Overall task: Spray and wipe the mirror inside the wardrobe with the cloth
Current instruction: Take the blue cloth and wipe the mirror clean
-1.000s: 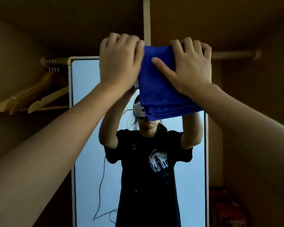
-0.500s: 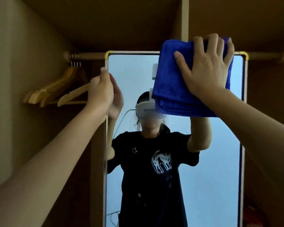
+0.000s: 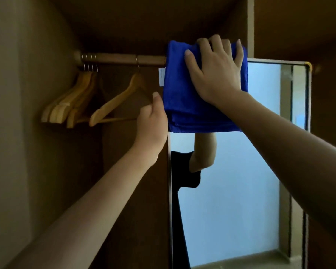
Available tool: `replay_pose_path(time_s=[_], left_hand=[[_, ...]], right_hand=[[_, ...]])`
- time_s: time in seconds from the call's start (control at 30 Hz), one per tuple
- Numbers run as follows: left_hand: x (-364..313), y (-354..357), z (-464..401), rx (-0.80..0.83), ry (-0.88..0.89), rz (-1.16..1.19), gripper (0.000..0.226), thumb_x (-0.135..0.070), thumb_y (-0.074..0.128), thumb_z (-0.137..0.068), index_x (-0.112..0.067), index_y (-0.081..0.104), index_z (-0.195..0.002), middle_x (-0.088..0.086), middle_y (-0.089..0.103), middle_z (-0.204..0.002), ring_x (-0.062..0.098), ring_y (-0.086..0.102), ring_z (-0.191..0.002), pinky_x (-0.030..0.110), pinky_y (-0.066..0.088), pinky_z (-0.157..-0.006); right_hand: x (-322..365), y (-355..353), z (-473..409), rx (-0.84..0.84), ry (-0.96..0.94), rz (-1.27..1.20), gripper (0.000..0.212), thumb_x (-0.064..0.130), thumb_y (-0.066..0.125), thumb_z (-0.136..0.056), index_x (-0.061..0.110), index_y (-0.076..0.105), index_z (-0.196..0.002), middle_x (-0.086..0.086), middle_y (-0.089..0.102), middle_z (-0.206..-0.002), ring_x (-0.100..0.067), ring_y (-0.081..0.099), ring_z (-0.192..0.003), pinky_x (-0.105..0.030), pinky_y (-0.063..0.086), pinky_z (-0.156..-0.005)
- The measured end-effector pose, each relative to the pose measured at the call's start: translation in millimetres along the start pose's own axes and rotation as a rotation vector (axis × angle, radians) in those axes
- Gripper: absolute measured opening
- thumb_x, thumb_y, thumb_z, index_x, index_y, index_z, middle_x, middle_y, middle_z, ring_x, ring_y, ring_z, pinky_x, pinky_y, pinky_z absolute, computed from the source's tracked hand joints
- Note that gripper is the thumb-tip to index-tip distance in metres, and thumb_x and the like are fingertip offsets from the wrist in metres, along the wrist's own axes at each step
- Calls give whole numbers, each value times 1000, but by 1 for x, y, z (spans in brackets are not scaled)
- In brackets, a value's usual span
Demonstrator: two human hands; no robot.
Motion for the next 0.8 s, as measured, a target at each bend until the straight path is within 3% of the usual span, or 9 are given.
replay_pose_path(time_s=[0.07,0.13,0.3,0.4,0.47,0.6,0.73,0.8], left_hand=[[9,-2,5,18,-22,26,42,-53,25,-101,-32,38,-67,-19,53,-50,-9,47,-43,23,35,-56],[15,-4,8,54,-38,72,41,-56,24,-99,-35,34,-65,-25,50,-44,-12,45,-39,23,36,-56],[25,-5,10,115,-63,209,45,-62,16,-96,-38,43,-69,-13,52,-74,1,50,-65,26,39,-64],[34,-5,13,140,-111,271,46,-62,18,-97,-37,53,-80,-2,67,-92,12,64,-88,36,49,-86],[39,-5,15,150,-144,314,45,-62,20,-97,-36,57,-94,3,68,-104,17,64,-99,43,47,-98],[40,-5,19,151,-166,398,52,-60,19,-98,-31,57,-117,-3,67,-114,11,62,-106,36,45,-99],[38,-6,20,167,-198,460,42,-58,19,-99,-37,56,-99,-2,65,-118,13,61,-107,34,45,-92],[40,-6,17,206,-226,513,48,-58,18,-99,-34,52,-124,-3,59,-132,15,56,-119,36,43,-94]], right_hand=[[7,1,-1,7,38,8,57,58,21,-99,21,49,-132,-2,48,-134,-23,37,-134,-54,2,-120],[12,2,-1,20,75,32,64,65,19,-97,20,48,-132,-2,47,-136,-23,36,-135,-54,-1,-120],[31,7,-4,66,139,49,74,76,25,-90,19,44,-134,-1,43,-140,-23,32,-138,-58,-5,-118],[45,9,-5,70,152,81,75,74,34,-88,17,41,-137,-1,40,-144,-23,29,-140,-59,-3,-118],[52,10,-4,67,145,120,73,67,41,-89,16,37,-140,-1,38,-146,-22,28,-141,-59,-1,-118],[64,11,1,61,118,178,70,51,48,-90,14,29,-146,-1,31,-151,-22,19,-146,-59,-2,-119],[74,12,8,15,128,229,70,37,50,-91,11,24,-150,-3,25,-156,-22,14,-149,-58,-1,-119],[79,12,13,-8,131,297,71,32,50,-91,10,21,-152,-5,23,-158,-23,12,-150,-58,0,-120]])
Point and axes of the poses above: each hand's wrist, its own z-axis away from the middle knuckle, its own y-axis out of the palm, x = y × z, the point moved 7 cm from there along -z, towards the middle knuckle
